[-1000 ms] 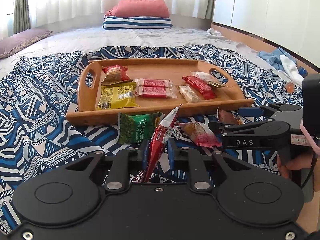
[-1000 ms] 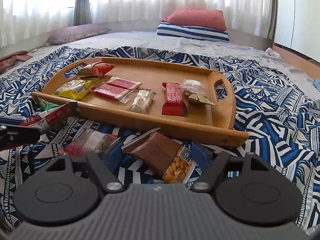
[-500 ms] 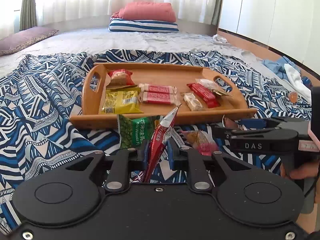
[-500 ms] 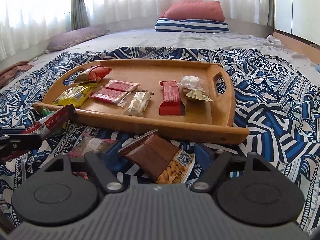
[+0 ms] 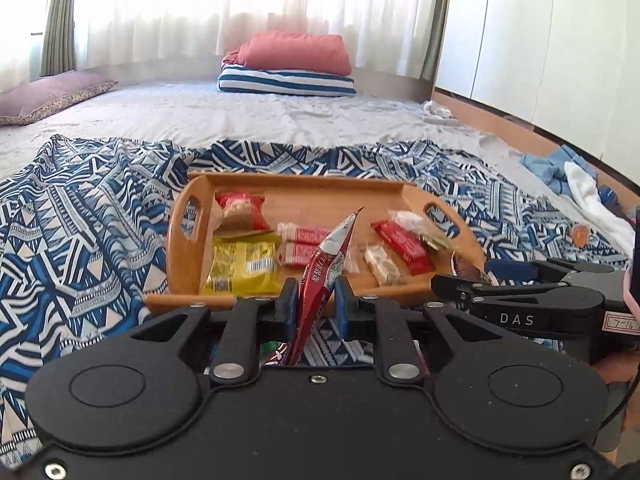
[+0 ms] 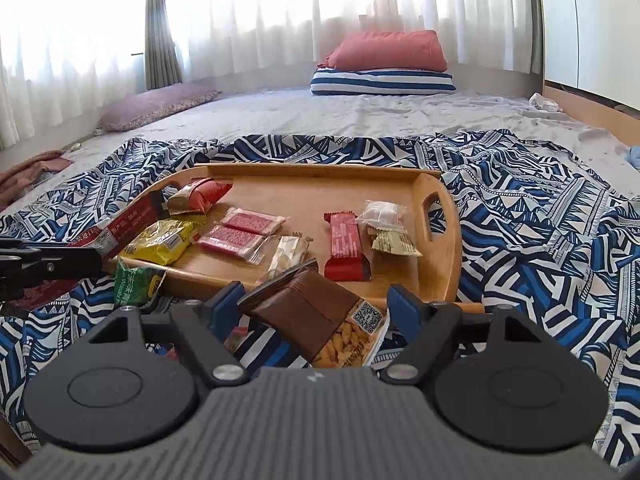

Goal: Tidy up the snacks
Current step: 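Carry both snacks over the wooden tray and open both tools to release them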

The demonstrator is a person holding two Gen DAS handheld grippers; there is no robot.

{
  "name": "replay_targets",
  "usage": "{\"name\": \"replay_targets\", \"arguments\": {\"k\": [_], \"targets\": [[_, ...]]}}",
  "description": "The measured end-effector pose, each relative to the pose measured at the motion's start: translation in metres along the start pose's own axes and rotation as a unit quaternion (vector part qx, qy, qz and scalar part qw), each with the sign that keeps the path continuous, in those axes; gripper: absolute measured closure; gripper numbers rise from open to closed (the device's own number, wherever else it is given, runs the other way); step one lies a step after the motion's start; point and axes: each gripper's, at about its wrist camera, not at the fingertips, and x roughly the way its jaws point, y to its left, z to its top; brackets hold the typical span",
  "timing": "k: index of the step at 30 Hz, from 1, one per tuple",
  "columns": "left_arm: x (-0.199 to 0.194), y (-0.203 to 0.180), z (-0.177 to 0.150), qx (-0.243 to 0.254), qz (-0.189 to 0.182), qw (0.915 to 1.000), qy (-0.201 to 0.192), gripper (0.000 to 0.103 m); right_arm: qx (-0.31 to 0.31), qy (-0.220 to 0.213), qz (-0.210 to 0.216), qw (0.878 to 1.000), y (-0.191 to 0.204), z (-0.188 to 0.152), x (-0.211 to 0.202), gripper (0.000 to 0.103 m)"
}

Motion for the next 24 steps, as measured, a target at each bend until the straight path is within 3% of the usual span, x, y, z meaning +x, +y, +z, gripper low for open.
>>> {"name": "replay_targets", "arguments": {"k": [6,12,18,24], "targets": [[0.012,0.007,0.039,-0.008,-0.005,0.9998,-0.015,0.085,0.008,0.006,0.000,1.000,-0.012,0.028,0.013,0.025],[0.045,0.019,0.077,-0.040,-0.012,0.9991,-0.005,0.085,0.010,0.009,-0.003,1.000,-0.025,0.064,0.036,0.025],[0.096,0.025,0.107,-0.066,-0.029,0.9972,0.021,0.085,-0.008,0.007,-0.008,1.000,-0.033,0.096,0.065,0.025],[0.157,0.025,0.117,-0.071,-0.003,0.9960,0.054,0.085,-0.014,0.025,-0.011,1.000,-0.041,0.111,0.106,0.024]]}}
